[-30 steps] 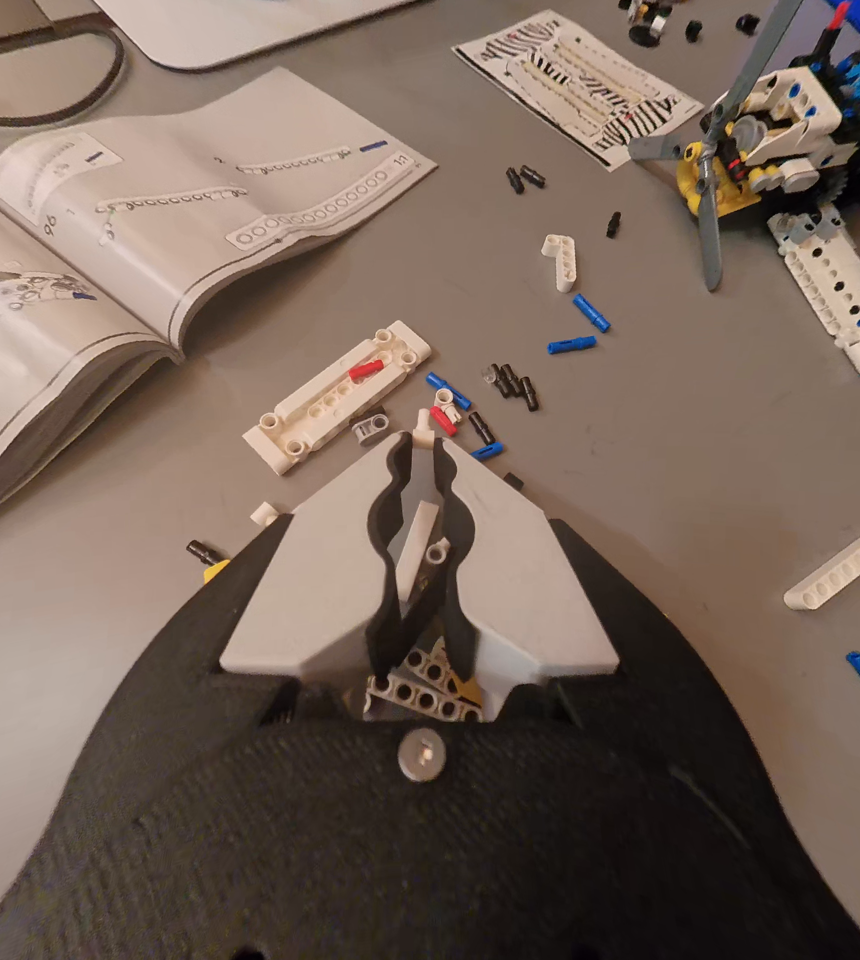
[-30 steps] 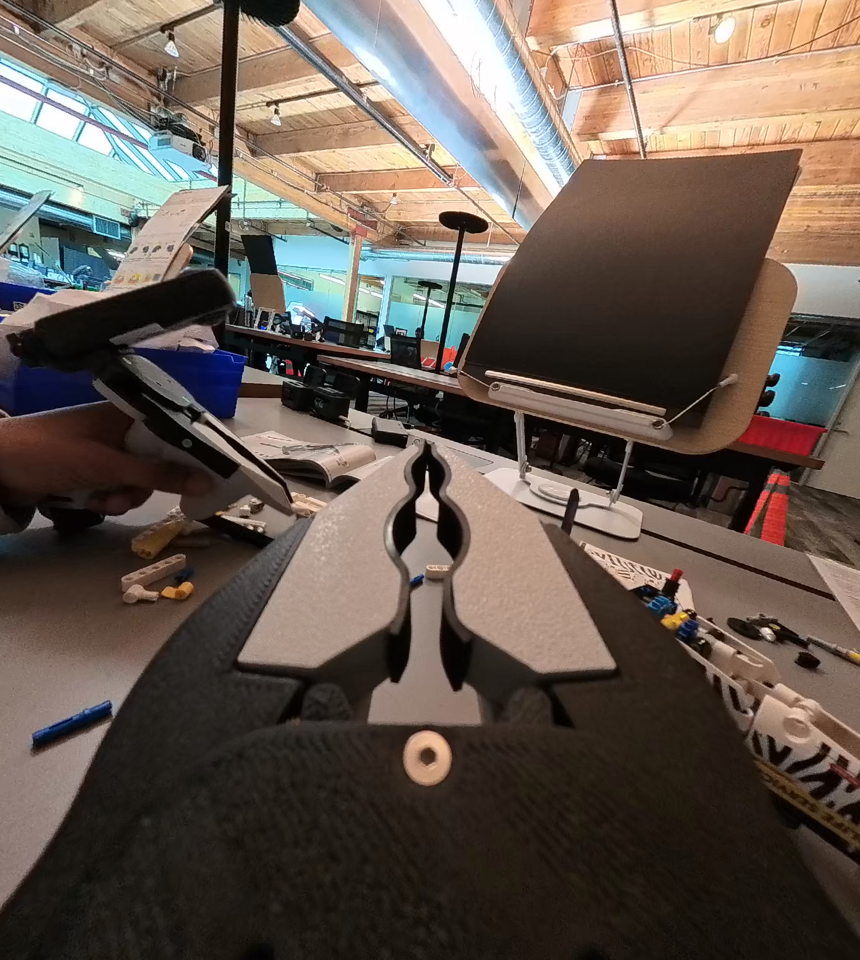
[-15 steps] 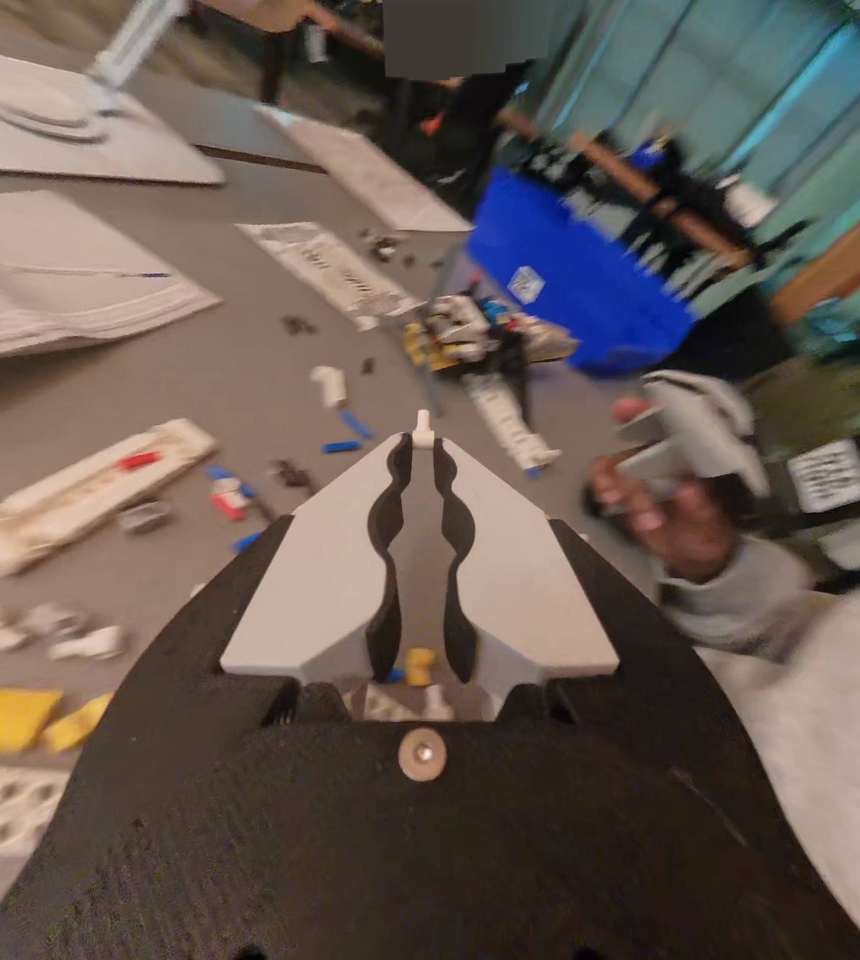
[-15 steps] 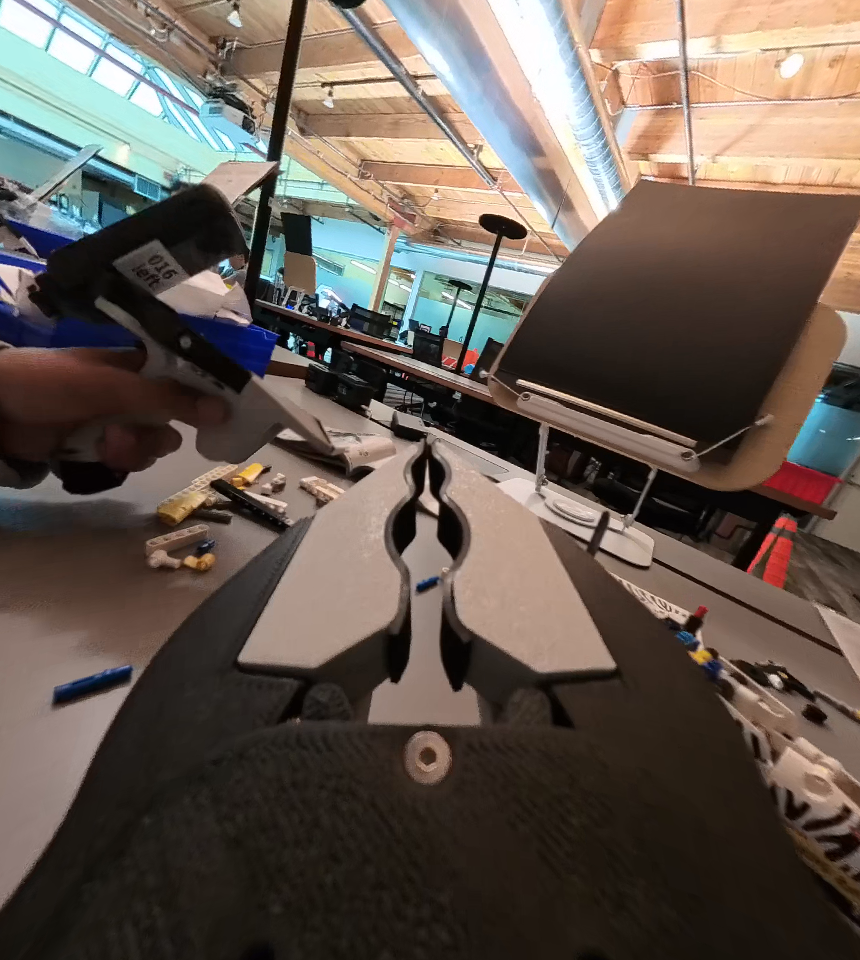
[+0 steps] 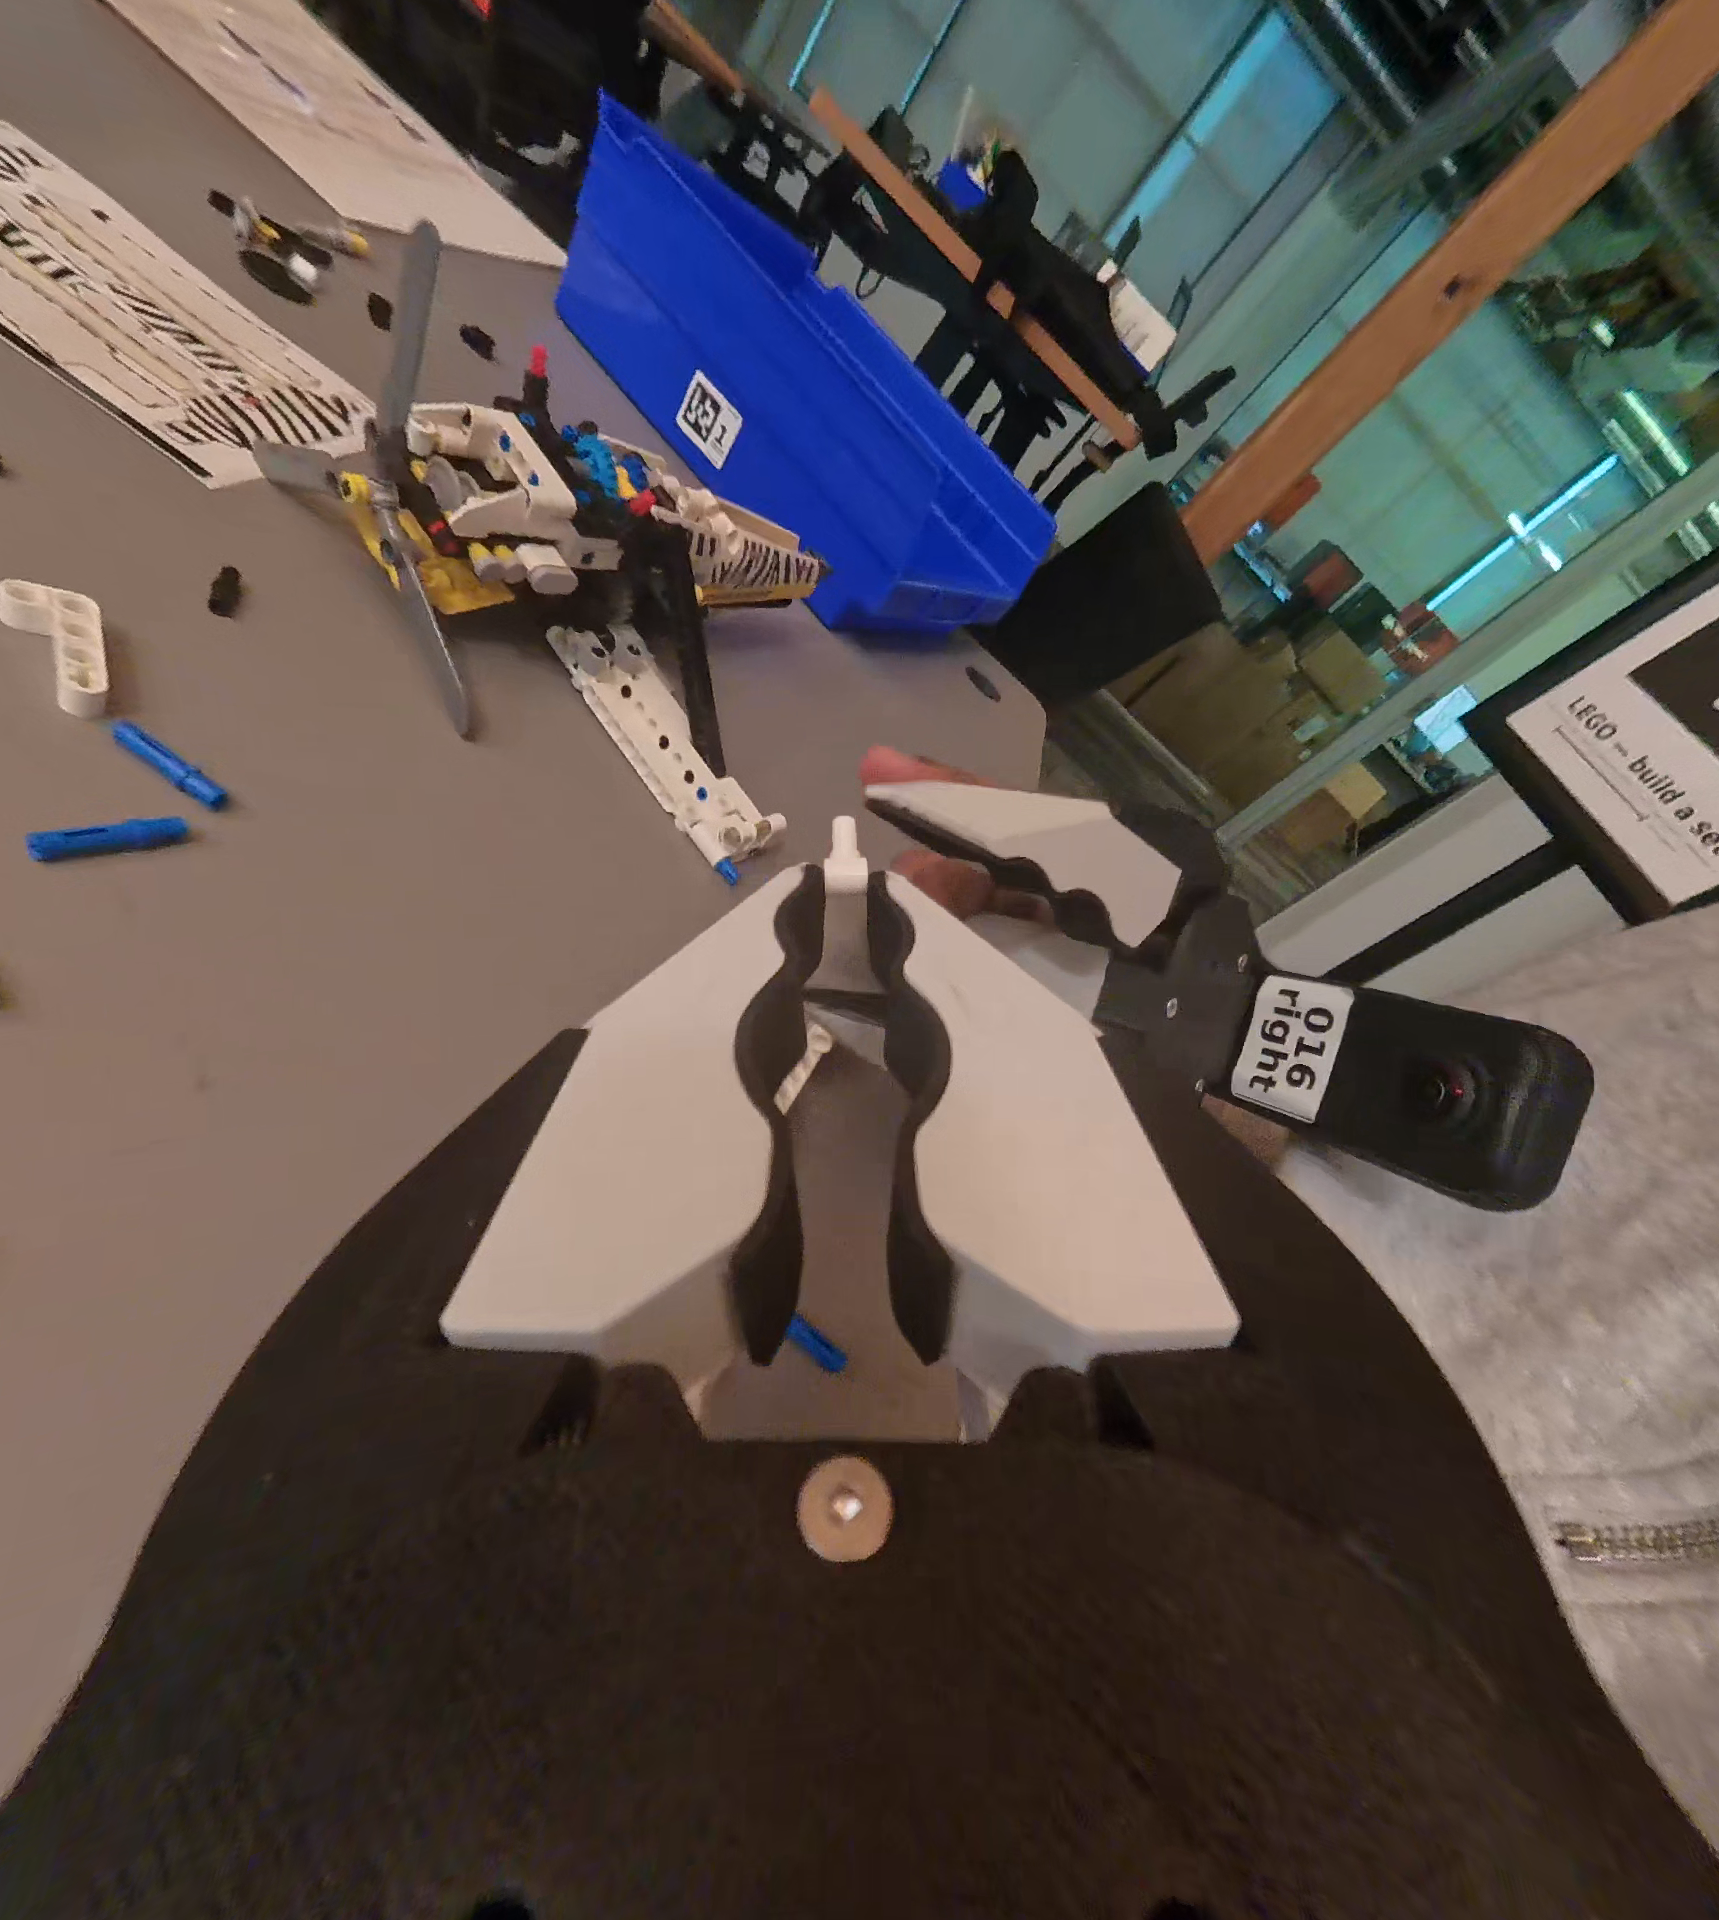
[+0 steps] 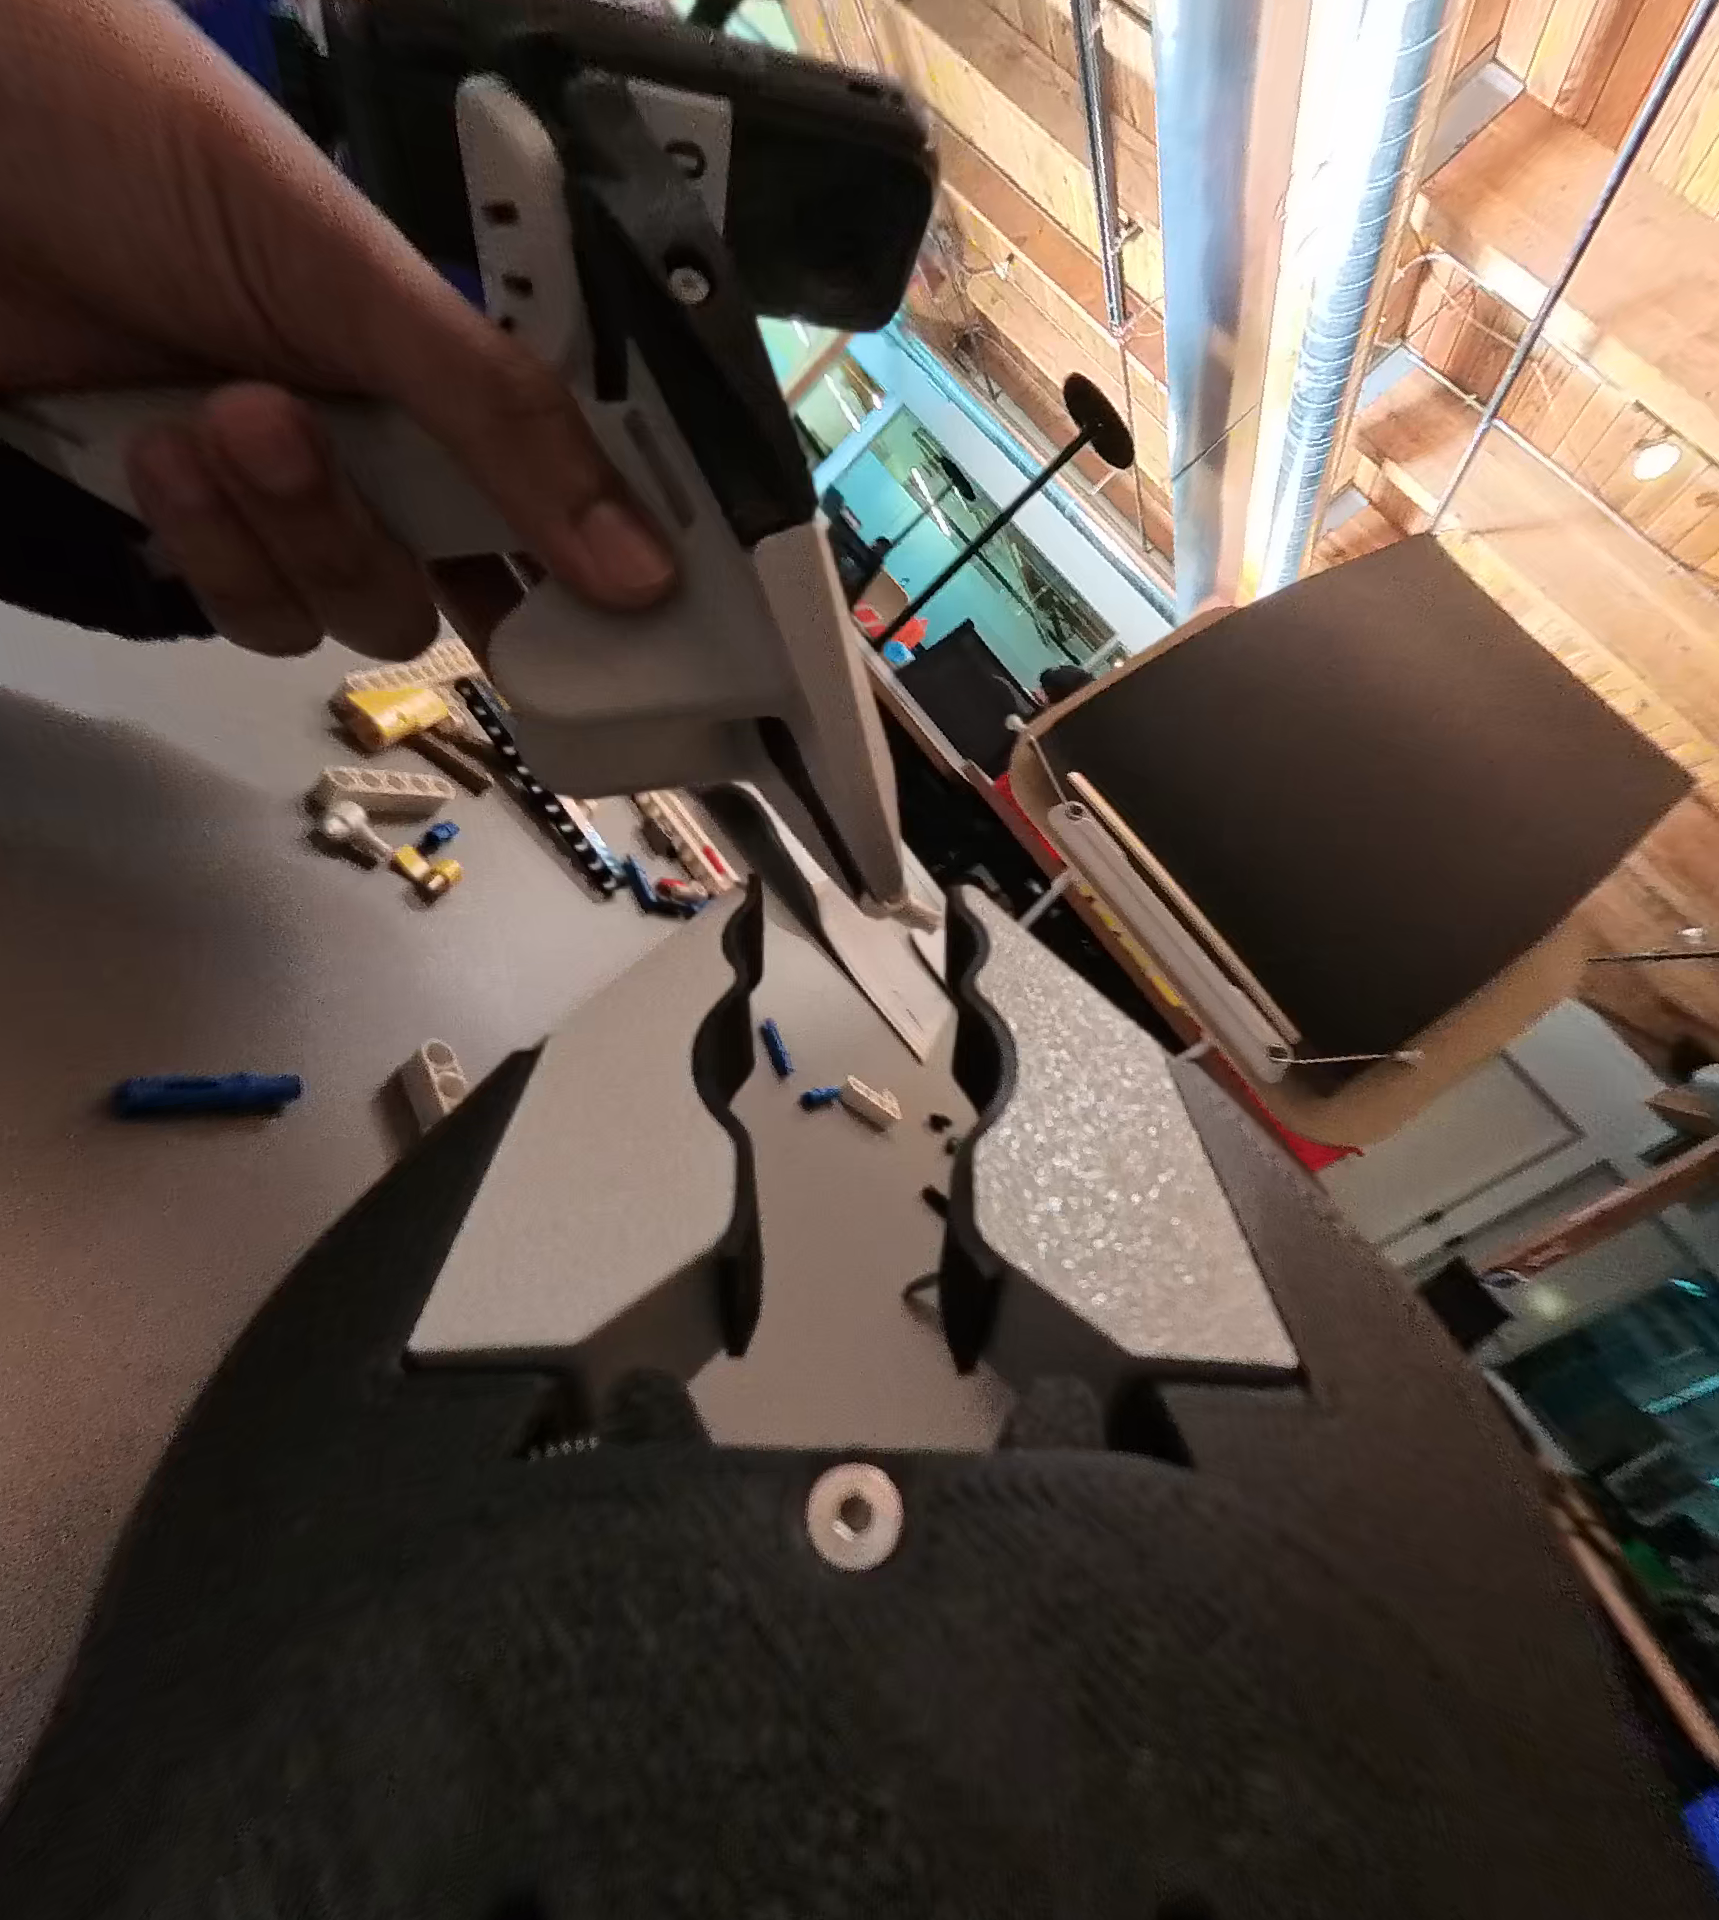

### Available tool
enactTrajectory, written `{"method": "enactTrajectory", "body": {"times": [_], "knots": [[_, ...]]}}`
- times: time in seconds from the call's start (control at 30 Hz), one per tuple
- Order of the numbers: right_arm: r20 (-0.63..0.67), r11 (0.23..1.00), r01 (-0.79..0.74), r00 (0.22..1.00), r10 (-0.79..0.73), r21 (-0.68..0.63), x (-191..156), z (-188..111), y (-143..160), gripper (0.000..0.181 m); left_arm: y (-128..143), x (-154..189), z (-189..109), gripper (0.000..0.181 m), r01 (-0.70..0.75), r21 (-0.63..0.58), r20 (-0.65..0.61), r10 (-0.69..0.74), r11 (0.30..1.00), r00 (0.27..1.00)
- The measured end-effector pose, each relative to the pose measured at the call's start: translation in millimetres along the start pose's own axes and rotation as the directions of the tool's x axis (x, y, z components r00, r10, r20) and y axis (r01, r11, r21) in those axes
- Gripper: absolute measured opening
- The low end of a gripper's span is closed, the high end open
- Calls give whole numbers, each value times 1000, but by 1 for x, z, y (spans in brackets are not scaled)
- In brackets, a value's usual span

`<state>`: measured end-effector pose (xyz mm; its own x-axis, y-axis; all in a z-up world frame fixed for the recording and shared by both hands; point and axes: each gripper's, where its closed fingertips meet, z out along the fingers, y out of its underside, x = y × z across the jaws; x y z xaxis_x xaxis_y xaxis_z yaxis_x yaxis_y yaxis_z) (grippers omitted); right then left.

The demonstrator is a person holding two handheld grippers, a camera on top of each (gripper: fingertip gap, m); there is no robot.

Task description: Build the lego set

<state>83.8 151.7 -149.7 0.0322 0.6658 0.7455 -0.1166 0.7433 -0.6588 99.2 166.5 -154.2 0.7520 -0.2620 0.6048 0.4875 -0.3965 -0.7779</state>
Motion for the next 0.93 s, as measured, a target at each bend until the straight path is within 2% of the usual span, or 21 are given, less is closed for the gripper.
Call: {"method": "enactTrajectory", "body": {"times": [0.1,0.17,0.2,0.33,0.37,0.47,0.6,0.67,0.73,0.83,0.93], "knots": [[-13,996,68,998,-69,-58,-3,4,10,33,8,-2,3,6,-42,-44,29,43,998,999],[-23,992,95,995,-97,-79,-3,5,13,24,10,-5,2,6,-63,-61,53,67,996,996],[-28,992,100,994,-103,-79,-2,5,13,17,9,-6,1,6,-70,-63,58,74,996,996],[-7,992,98,995,-99,-76,-3,4,12,9,7,-3,0,6,-78,-49,32,80,996,996],[-4,993,90,996,-91,-81,-3,4,13,7,5,-2,1,11,-77,-28,16,78,997,997],[34,995,9,999,-6,-95,-3,4,17,7,-5,4,-2,27,-26,60,-55,29,998,998],[56,965,-262,963,262,-19,16,-1,9,7,-10,4,-2,31,69,118,-144,-51,991,988],[167,873,-477,873,458,103,23,-10,-11,6,-26,16,-9,30,231,190,-318,-162,954,934],[317,700,-690,715,623,181,36,-23,-30,6,-37,26,-16,28,391,196,-488,-257,899,835],[483,441,-876,477,734,194,53,-36,-38,6,-29,36,-9,26,449,113,-566,-314,887,762],[594,270,-948,315,741,166,59,-44,-46,7,-23,52,1,28,489,47,-627,-355,871,693]]}}
